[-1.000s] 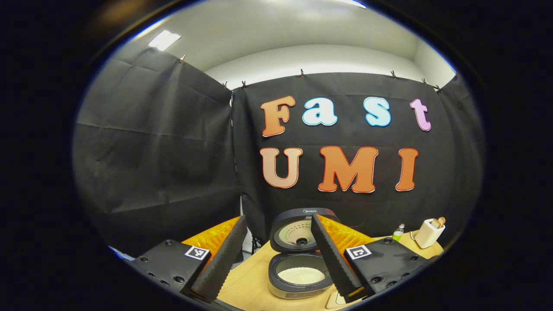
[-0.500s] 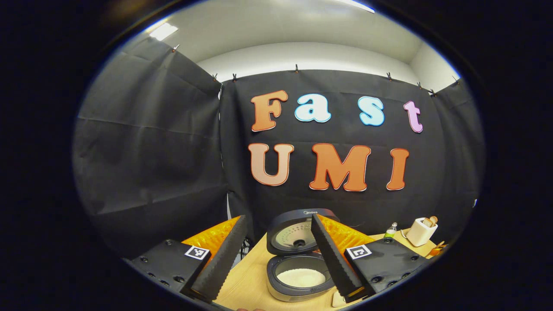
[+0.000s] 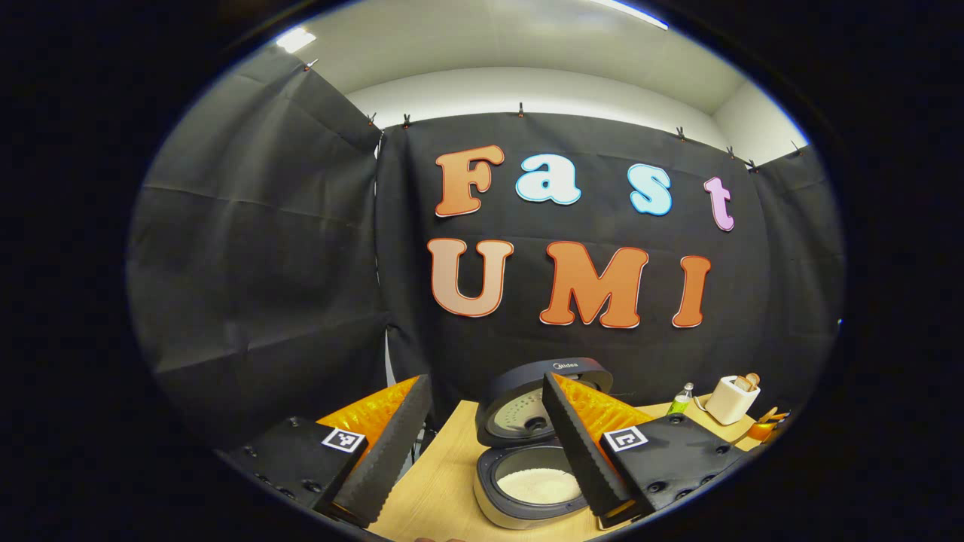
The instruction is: Close the left gripper, press the button to open the rice cooker; take a wooden spoon from the chopstick holder with the right hand, scoop a spoonful of rice and pour it into the rice cooker, then put the wooden spoon back into the chopstick holder.
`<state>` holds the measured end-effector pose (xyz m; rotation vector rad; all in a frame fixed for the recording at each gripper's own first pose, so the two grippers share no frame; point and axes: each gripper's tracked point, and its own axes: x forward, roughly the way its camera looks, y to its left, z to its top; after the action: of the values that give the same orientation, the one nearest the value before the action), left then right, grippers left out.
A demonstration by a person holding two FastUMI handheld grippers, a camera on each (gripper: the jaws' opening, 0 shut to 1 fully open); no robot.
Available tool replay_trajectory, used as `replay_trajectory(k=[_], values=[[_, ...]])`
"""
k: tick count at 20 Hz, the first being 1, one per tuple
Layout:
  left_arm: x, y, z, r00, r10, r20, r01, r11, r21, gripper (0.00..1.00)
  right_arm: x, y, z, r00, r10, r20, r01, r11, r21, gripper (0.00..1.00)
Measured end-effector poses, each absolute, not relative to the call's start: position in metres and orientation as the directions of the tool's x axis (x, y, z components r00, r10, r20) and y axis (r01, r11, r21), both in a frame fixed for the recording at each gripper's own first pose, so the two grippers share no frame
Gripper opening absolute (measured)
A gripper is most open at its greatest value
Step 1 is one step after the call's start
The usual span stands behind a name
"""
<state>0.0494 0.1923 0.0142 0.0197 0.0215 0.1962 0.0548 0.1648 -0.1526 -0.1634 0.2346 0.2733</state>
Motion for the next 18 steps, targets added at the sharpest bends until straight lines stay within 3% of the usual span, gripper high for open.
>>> replay_trajectory(k=[11, 18], values=[[0.058, 0.219, 0.008, 0.988, 0.151, -0.029, -0.149, 0.987, 0.065, 0.99, 0.071, 0.186, -0.257, 0.888, 0.214, -0.407, -0.367, 0.864, -0.345, 0.13], [0.057, 0.228, 0.004, 0.987, 0.155, -0.032, -0.153, 0.986, 0.063, 0.99, 0.077, 0.188, -0.29, 0.89, 0.187, -0.416, -0.344, 0.875, -0.342, 0.14]])
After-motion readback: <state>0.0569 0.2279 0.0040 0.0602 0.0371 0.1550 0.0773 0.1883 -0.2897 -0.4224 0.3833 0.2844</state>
